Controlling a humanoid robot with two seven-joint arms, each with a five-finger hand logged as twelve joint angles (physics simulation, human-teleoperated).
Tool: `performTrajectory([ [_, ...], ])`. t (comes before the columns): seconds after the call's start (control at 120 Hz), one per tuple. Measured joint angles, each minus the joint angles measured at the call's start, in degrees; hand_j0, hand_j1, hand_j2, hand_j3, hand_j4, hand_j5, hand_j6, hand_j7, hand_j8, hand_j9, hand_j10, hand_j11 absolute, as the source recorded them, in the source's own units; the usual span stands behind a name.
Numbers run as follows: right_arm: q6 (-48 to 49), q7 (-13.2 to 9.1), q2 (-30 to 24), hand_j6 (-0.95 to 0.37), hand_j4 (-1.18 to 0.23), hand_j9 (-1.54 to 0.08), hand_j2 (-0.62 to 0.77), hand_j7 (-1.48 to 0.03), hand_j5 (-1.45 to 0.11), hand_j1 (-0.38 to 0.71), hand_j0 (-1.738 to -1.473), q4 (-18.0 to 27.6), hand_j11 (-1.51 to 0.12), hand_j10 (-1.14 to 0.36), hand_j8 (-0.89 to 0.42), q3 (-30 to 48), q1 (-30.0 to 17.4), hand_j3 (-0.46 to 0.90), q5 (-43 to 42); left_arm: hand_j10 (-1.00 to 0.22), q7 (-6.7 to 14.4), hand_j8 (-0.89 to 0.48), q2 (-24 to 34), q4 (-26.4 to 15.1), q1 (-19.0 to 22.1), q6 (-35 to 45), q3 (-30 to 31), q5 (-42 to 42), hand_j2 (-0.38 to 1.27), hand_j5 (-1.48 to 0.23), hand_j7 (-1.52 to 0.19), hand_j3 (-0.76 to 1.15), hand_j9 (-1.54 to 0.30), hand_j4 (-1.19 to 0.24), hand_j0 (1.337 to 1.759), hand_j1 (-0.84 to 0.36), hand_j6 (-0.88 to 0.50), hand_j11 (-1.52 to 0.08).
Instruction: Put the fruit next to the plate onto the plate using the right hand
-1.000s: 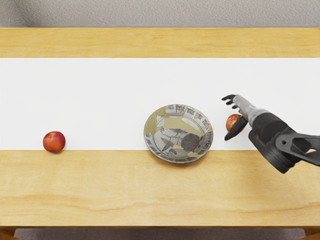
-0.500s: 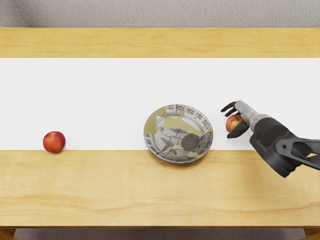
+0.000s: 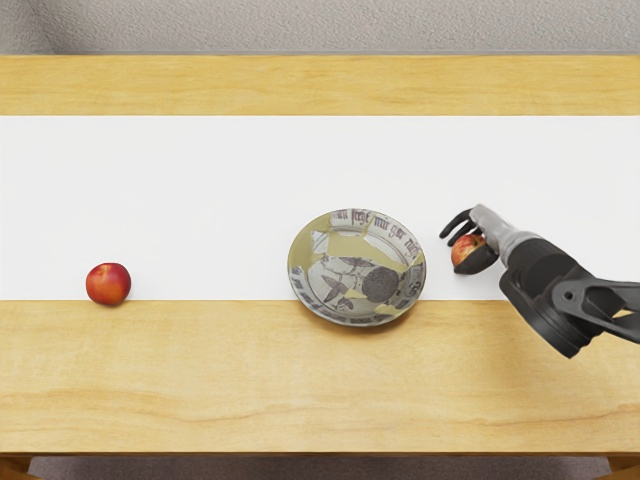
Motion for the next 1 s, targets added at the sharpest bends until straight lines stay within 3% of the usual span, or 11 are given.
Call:
performTrajectory([
  [0.35,0.3,-0.1,-0.6,-0.59,-0.64,-0.85,0.06,-0.84,-0.85,0.27,-1.652,0.1,-0.84,-0.40,-0.34,5.8,2.8,0.00,0.4,0.00,0.0,0.00,0.0,0.0,0.0,0.0,0.0,0.0,0.00,0.00,0.00,0.00,0.00,0.00,1.658,0.35,0.00,0.00],
  [0.667,0.5,0.0,8.3,-0.58,-0.65,-0.88,0.09,-0.86,-0.88,0.28,-1.652,0.3,-0.85,-0.39,-0.33,6.4,5.9,0.00,0.5,0.00,0.0,0.00,0.0,0.0,0.0,0.0,0.0,0.0,0.00,0.00,0.00,0.00,0.00,0.00,1.658,0.35,0.00,0.00],
  [0.833,0.5,0.0,12.5,-0.60,-0.65,-0.90,0.09,-0.87,-0.91,0.27,-1.652,-0.1,-0.86,-0.39,-0.32,6.0,3.6,0.00,0.5,0.00,0.0,0.00,0.0,0.0,0.0,0.0,0.0,0.0,0.00,0.00,0.00,0.00,0.00,0.00,1.658,0.35,0.00,0.00],
  [1.0,0.4,0.0,15.3,-0.63,-0.66,-0.92,0.20,-0.88,-0.91,0.26,-1.654,-0.7,-0.87,-0.40,-0.36,5.8,1.6,0.00,0.6,0.00,0.0,0.00,0.0,0.0,0.0,0.0,0.0,0.0,0.00,0.00,0.00,0.00,0.00,0.00,1.658,0.35,0.00,0.00],
])
